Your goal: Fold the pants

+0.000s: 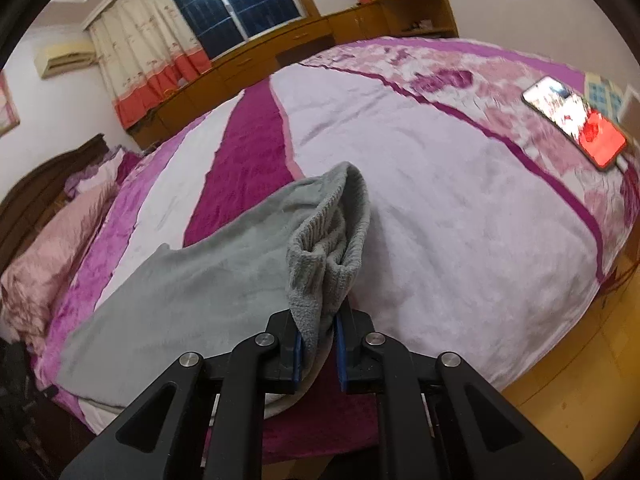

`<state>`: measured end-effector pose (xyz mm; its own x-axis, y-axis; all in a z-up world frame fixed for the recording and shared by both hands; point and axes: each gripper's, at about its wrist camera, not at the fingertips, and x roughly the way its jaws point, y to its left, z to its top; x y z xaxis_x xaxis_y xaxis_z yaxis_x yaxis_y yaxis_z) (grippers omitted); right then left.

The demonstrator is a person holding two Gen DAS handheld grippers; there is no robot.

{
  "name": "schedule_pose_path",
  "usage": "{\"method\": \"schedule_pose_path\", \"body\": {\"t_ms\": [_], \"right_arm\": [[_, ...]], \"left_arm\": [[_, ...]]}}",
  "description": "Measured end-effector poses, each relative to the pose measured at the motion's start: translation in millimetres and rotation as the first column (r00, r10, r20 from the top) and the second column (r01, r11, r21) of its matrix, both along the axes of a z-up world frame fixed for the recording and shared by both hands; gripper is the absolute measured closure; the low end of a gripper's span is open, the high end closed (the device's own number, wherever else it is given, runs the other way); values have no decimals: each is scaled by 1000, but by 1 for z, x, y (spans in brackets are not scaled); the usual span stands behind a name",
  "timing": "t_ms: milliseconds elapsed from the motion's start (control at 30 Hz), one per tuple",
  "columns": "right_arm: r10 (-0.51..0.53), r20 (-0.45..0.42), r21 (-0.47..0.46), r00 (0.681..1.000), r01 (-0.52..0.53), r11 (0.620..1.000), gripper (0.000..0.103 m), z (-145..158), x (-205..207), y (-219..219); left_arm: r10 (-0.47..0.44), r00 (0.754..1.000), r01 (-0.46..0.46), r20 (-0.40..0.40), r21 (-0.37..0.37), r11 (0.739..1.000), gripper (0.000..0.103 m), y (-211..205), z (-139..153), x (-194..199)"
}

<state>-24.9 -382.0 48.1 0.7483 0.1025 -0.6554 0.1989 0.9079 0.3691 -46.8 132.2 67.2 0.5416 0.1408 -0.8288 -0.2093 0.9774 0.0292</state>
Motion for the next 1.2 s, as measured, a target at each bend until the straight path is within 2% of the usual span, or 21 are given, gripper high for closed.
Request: {"method": "schedule_pose_path", "body": {"t_ms": [300,667,933,1200], "right_arm": [[109,51,-114,993,-103,988,97,35,4,40],[258,108,-145,960,-241,960,97,73,13,98],[380,147,-157,913,-358,921,97,96,18,143],[481,130,-159,867,-461,873,97,103,25,188]], "left_arm": [[-16,1000,15,13,20,1000,40,-2,1,0],[-5,1000,5,5,9,1000,40,9,-4,6],[-3,1000,3,4,18,1000,40,20,-3,17],[0,1000,0,6,12,1000,40,24,-4,20]]}}
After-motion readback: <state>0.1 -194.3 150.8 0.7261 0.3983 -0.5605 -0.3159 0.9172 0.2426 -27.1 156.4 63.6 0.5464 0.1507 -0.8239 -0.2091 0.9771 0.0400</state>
